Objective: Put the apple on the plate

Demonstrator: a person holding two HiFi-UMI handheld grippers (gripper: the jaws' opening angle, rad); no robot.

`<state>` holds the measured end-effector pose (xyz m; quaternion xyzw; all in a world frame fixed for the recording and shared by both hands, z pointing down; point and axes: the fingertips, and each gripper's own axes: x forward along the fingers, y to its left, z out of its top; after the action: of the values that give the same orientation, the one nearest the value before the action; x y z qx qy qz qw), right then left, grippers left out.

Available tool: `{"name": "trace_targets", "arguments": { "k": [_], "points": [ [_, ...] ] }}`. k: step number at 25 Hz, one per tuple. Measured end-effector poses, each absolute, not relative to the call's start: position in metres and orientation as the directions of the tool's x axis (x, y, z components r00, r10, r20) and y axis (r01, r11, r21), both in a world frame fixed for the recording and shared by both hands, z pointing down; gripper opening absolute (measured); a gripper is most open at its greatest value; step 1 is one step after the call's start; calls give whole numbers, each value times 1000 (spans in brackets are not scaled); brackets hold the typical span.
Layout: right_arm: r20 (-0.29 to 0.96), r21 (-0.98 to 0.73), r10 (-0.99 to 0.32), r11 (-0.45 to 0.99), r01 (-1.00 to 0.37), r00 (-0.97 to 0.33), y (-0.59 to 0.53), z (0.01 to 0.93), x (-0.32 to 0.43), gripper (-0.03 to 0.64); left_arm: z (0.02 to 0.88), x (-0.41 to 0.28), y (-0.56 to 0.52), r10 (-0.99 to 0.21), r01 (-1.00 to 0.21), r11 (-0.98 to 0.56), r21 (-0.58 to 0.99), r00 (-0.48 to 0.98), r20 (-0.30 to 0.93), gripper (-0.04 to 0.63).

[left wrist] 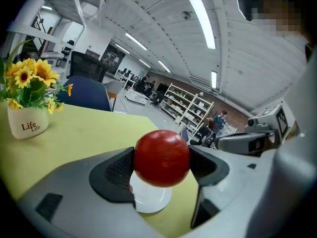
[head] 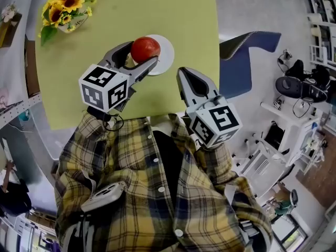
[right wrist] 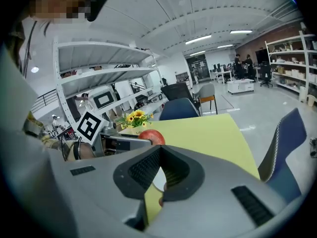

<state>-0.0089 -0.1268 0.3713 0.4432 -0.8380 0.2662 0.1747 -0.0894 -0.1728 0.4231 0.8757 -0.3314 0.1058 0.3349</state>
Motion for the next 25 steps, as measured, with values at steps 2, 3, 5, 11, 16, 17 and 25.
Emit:
{"name": "trace_targets", "arguments": {
  "k": [2,3,5,11,16,17,25],
  "points": [
    [531,-309,-640,463,-831,-555,-127,377,-9,-3,434,-84,-174,-495,-658,-555,510,753,433,351],
    [532,-319,-636,462,-828,-559,-127,380,-9,-3,439,-82,-174,-489,-660,-550,512,752,443,351],
    [533,-336,-629,456,-824,-566,-127,384,-10,-3,448,-79,-175,-479,-665,-540,516,747,461,351],
    [531,-365,-637,423,-830,-558,-128,390,-4,-3,476,-74,-173,-456,-692,-530,490,720,523,351],
    [552,-387,-628,391,-835,-549,-120,402,5,-3,494,-70,-177,-463,-717,-533,450,692,554,351],
    [555,-391,-626,385,-836,-548,-119,404,7,-3,496,-70,-178,-466,-725,-533,436,682,564,351],
    [556,-405,-626,369,-836,-546,-122,409,12,-3,511,-59,-179,-430,-724,-544,424,674,600,351]
  ]
}}
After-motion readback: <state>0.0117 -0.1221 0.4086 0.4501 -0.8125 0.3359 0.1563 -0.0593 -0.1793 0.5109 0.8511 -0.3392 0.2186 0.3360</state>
